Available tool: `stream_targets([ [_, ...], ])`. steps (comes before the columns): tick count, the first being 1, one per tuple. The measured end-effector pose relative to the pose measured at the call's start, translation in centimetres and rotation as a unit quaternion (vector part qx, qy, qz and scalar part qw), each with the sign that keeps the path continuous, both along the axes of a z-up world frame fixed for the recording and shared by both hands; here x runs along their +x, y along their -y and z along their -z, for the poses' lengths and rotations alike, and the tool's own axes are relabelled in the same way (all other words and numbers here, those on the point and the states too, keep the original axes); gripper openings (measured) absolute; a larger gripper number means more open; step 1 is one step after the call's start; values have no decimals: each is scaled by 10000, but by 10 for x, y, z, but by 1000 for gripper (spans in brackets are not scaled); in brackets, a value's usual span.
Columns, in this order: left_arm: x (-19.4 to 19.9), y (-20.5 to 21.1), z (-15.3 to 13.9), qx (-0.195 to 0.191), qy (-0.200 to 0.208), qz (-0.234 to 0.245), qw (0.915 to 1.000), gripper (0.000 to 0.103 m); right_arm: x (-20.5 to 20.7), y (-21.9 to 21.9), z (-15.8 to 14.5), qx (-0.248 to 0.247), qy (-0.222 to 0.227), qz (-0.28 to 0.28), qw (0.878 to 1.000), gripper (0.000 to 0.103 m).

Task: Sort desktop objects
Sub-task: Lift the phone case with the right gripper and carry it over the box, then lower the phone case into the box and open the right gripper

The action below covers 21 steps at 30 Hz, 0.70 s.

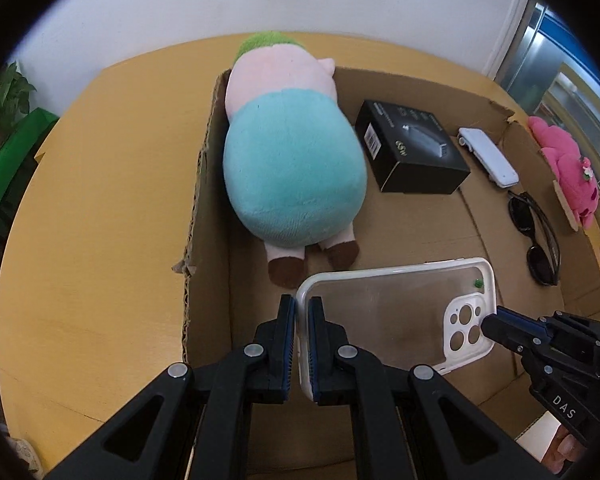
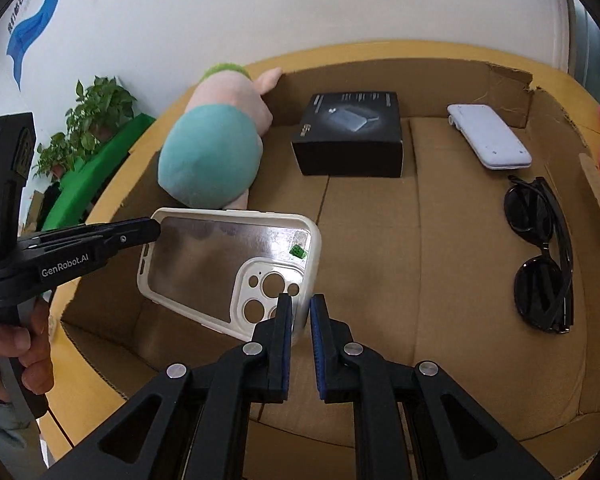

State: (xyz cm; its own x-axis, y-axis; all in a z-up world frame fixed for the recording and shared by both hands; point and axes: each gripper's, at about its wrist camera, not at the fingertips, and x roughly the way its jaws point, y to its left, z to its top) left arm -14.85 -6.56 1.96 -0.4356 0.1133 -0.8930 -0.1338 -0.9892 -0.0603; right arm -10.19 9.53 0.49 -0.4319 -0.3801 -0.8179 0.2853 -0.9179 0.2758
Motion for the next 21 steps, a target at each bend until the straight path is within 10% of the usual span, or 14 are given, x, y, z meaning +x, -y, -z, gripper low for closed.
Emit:
stream_targets([
  [7, -2, -4, 15, -432, 285, 38, 9987, 6, -16, 3, 27, 41, 493, -24, 9988, 16],
  [12, 8, -4, 6, -399, 97, 9, 9992, 6, -13, 2, 21, -143, 461, -207, 9986, 53],
  [16, 45, -9, -42, -318, -993, 114, 9945, 10, 11, -15, -9, 65, -257, 181, 9995, 84],
  [17, 62, -11, -59, -283, -1443, 156, 9890, 15, 21, -21, -20, 159, -535, 260, 9981, 92],
  [19, 89, -16, -81, -209, -2116, 83, 9771, 71, 41, -29, -45, 280, -1147, 381, 9923, 99],
  [21, 119, -18, -96, -63, -2845, -130, 9586, 92, 67, -42, -62, 418, -1734, 490, 9827, 103],
])
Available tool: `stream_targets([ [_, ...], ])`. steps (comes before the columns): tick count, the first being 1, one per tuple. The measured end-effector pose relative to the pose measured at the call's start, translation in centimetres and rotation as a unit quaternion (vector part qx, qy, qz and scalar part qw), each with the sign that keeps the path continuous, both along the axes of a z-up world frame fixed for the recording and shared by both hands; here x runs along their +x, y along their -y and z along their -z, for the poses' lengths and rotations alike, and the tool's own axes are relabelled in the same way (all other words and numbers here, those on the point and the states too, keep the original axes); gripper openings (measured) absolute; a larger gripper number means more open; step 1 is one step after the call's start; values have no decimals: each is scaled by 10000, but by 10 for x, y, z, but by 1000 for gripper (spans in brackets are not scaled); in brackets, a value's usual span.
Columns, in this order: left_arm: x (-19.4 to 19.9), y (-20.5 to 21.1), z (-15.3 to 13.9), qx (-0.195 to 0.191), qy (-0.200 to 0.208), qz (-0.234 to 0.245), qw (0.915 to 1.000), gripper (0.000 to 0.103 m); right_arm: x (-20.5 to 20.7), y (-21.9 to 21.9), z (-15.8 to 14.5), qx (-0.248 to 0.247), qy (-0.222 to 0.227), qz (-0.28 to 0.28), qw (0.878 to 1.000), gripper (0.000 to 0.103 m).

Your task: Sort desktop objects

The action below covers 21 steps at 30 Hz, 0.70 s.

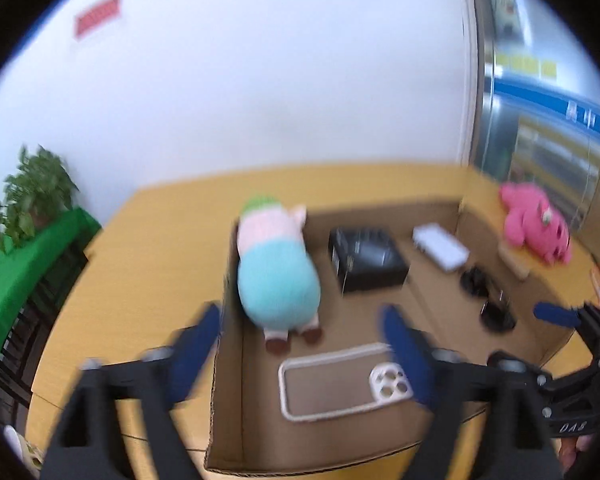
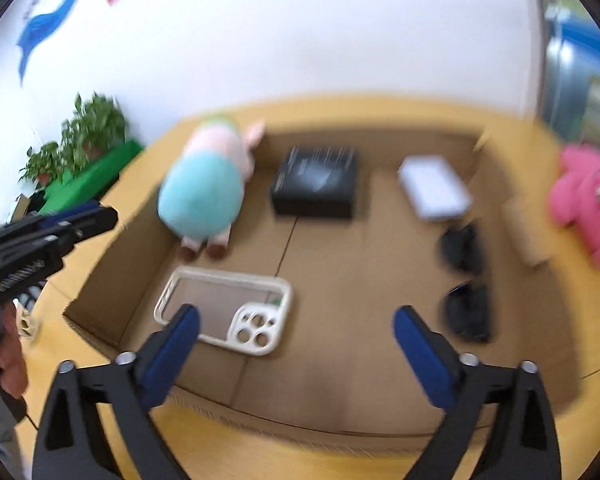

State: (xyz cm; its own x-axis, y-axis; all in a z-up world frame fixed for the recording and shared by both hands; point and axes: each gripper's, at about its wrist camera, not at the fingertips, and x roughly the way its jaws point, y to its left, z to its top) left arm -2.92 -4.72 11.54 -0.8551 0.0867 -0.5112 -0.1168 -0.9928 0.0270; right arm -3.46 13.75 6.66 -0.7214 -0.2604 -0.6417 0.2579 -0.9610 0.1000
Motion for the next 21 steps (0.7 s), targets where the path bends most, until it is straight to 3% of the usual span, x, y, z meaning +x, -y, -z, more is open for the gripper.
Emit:
stream_targets([
  [3, 27, -10, 3, 205, -534, 54, 9983, 92, 29, -19, -4, 199, -526, 124, 9983, 103],
  [9, 33, -19, 60, 238, -583, -44, 9980, 92, 34, -44, 32, 723, -543, 515, 9946, 103],
  [12, 25, -9, 83, 434, -425, -235, 9979, 92, 34, -63, 42, 182, -531, 518, 9971, 103],
  [16, 22, -3, 100, 608, -426, -242, 9969, 92, 40, -64, 46, 184, -870, 351, 9954, 103],
  [21, 23, -19, 109, -53, -485, -172, 9987, 94, 49, -62, 54, 145, -1280, 317, 9912, 103],
])
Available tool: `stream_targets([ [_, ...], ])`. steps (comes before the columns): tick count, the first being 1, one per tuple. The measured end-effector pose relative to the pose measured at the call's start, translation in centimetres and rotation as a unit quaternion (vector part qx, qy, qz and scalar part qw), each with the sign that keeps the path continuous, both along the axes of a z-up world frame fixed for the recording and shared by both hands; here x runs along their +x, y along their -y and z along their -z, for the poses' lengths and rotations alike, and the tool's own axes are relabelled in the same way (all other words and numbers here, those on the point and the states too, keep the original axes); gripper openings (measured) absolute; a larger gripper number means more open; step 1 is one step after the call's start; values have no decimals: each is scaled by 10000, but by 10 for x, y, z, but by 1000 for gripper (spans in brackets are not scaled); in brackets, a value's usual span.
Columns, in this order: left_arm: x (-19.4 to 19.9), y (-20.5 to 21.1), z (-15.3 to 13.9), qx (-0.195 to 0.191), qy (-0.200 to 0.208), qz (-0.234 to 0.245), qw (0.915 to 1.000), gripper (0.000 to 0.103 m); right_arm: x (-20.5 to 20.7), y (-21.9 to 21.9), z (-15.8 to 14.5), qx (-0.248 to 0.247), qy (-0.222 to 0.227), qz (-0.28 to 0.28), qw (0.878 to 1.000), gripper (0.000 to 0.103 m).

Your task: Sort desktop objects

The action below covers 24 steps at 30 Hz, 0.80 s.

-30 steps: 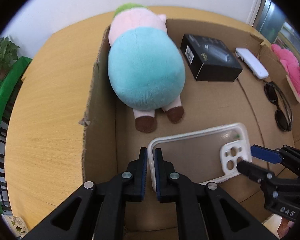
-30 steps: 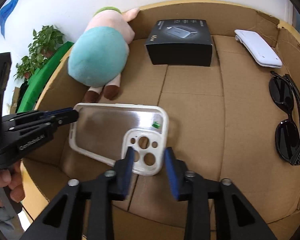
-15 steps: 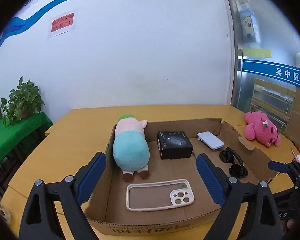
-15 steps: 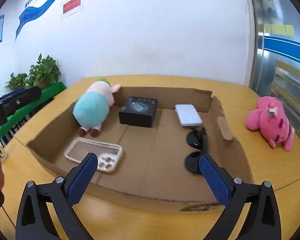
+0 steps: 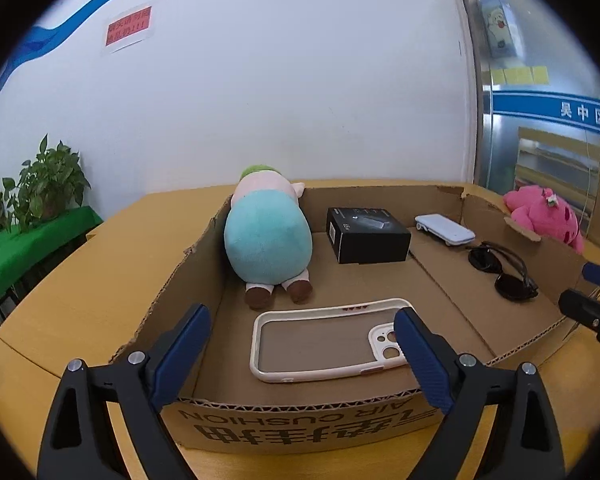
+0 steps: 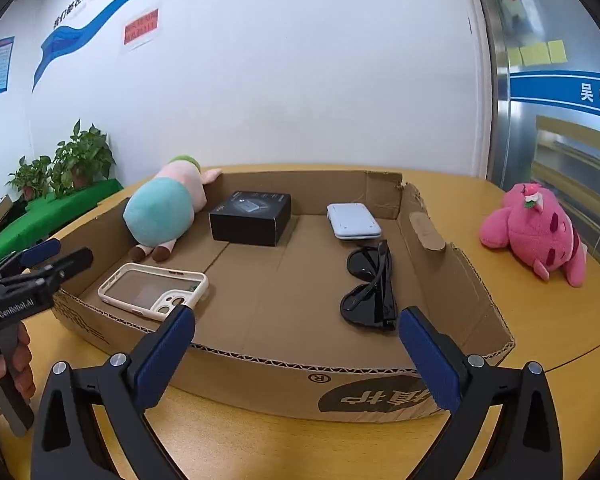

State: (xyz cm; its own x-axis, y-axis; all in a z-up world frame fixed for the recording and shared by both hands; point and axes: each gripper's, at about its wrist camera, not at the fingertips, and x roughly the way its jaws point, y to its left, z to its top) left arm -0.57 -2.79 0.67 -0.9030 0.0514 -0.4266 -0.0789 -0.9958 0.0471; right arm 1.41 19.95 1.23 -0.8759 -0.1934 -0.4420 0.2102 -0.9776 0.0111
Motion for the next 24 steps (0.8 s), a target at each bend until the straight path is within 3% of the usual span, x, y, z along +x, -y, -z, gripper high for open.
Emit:
stream_targets([
  [4, 0, 1, 0, 4, 13, -139, 9999, 103, 2, 0, 1, -7, -130, 1, 9999, 103],
  [24, -1, 4, 0, 41, 28, -174, 9998, 102, 1, -1, 2, -9, -132, -7, 9999, 103],
])
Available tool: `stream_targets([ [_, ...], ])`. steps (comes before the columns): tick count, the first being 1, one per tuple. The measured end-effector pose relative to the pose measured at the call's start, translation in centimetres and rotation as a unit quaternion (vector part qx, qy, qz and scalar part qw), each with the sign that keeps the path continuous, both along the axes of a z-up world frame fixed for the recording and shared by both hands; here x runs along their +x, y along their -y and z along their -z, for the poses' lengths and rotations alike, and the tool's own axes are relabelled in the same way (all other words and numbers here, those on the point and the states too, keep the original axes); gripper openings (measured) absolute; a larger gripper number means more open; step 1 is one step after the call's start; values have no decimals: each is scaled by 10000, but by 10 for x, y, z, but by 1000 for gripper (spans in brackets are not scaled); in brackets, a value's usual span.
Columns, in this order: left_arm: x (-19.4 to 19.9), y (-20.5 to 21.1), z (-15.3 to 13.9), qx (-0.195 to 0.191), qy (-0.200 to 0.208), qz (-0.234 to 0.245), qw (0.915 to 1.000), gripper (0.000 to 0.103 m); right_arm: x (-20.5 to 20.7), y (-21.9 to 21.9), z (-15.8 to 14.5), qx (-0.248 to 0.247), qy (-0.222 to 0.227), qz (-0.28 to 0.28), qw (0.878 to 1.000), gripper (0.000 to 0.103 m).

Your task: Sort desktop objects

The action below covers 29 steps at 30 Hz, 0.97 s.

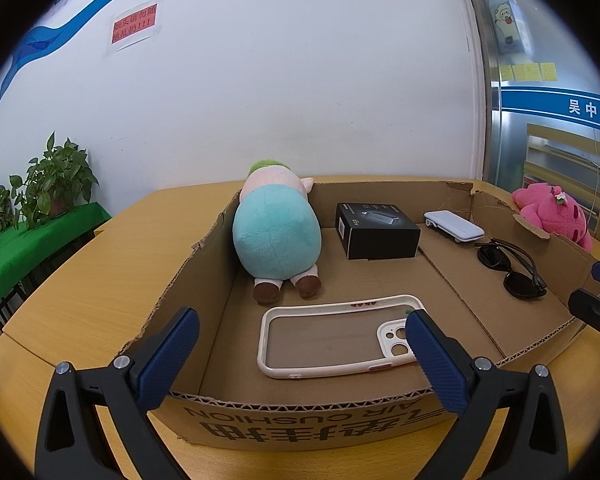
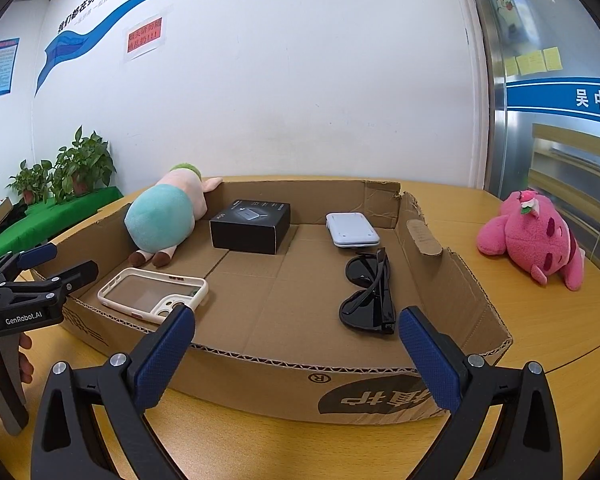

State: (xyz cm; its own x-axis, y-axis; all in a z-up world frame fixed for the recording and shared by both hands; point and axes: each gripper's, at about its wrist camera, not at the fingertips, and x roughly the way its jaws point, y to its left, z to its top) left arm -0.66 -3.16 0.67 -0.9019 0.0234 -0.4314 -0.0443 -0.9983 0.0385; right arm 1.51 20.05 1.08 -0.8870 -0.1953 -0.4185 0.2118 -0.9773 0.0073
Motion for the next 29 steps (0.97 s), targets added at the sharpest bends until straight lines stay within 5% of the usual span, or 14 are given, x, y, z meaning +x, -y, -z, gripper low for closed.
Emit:
stream_targets([
  [29, 1, 1, -1, -2, 0, -5, 10000, 103, -1, -2, 1, -6, 2, -12, 10000, 103],
])
